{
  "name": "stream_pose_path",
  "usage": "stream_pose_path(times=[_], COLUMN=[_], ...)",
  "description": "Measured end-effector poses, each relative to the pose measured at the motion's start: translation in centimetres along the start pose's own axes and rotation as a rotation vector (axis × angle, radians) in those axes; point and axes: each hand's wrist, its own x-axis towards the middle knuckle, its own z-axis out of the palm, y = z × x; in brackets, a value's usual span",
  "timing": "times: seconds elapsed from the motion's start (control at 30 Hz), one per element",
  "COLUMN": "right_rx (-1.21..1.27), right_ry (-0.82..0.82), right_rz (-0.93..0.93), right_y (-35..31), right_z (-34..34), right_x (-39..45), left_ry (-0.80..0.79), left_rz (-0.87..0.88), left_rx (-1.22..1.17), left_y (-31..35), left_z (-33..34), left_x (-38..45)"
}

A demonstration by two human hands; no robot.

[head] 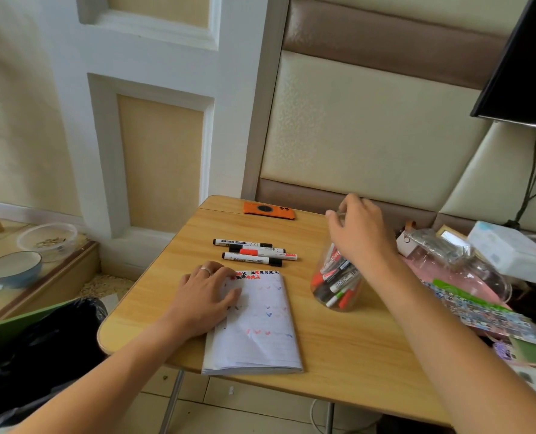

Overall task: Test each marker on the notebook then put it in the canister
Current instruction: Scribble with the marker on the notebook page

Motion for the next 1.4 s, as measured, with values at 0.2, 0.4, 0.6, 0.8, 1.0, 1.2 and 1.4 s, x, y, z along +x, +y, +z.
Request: stream_pose_path(times=[0.2, 0.4, 0.6, 0.8, 1.0, 1.2, 1.4], right_rx=[0.082, 0.119, 0.065, 0.107, 0.104, 0.518, 1.074], right_ry=[0.224, -0.303, -0.426, -0.425, -0.374, -0.157, -0.407], right_rz=[-0.315, -0.196, -0.148, -0.18, -0.203, -0.17, 0.174], right_y=[-3.0, -4.7, -4.3, -3.7, -4.0, -5.0, -5.7], right_z=[2.7, 8.6, 13.2, 15.2, 15.2, 12.9, 12.0], right_x=[-1.6, -1.3, -0.2, 0.1, -0.3, -3.2, -6.7], left_ry=[0.045, 0.068, 0.122, 0.148, 0.124, 0.213, 0.2], left_rz=[-0.032, -0.022, 0.013, 0.214, 0.279, 0.206, 0.257], left_rx=[-0.074, -0.106, -0.103, -0.192, -0.291, -0.416, -0.397], left_y=[0.0, -0.2, -0.4, -0.2, -0.1, 0.2, 0.4], left_z=[-0.2, -0.1, 0.4, 0.1, 0.1, 0.0, -0.5], left_x=[0.4, 0.8, 0.6, 0.8, 0.7, 0.5, 0.6])
